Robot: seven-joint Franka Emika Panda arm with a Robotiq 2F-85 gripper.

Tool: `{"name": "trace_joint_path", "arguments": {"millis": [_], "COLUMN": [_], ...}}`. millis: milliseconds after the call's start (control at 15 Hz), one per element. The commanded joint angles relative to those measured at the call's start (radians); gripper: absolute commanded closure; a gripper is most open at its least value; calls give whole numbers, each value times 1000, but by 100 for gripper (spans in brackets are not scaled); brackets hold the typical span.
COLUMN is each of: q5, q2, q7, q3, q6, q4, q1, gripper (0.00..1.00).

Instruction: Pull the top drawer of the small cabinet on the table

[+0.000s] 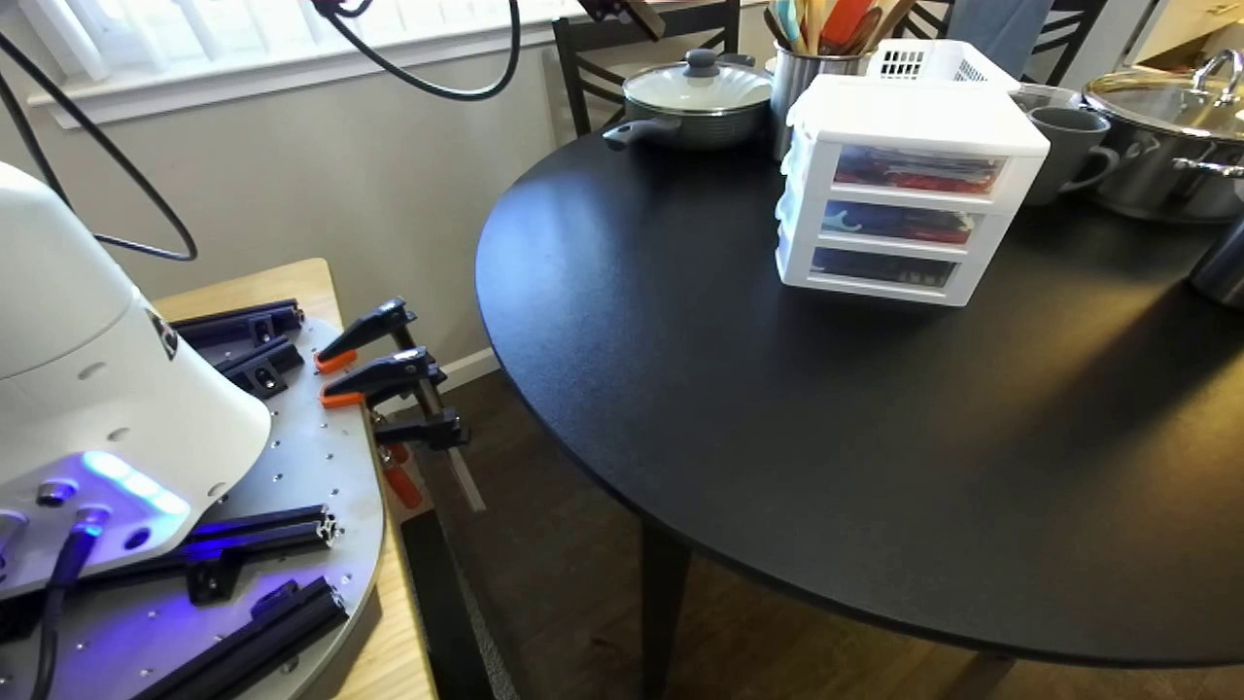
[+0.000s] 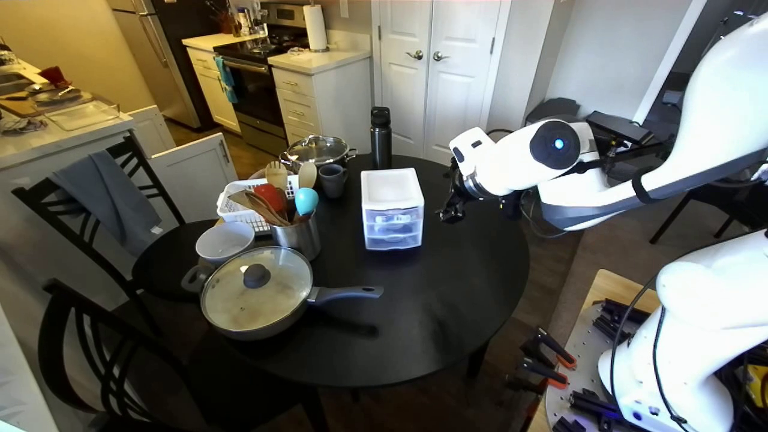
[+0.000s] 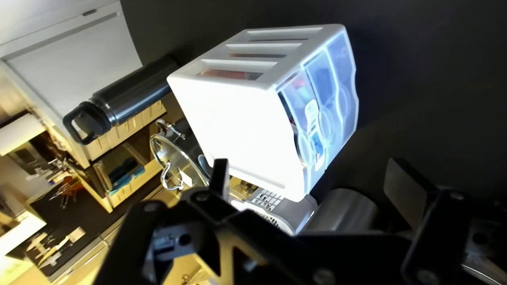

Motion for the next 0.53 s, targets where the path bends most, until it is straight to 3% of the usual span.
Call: {"name": "trace_joint_path", "arguments": {"millis": [0, 467], "q5": [-188, -423], "q2": [-97, -143], "q7": [258, 697], "q3": [218, 634], "q6": [33, -72], "q4": [31, 147], "q1": [-196, -475], "gripper": [0, 0]}}
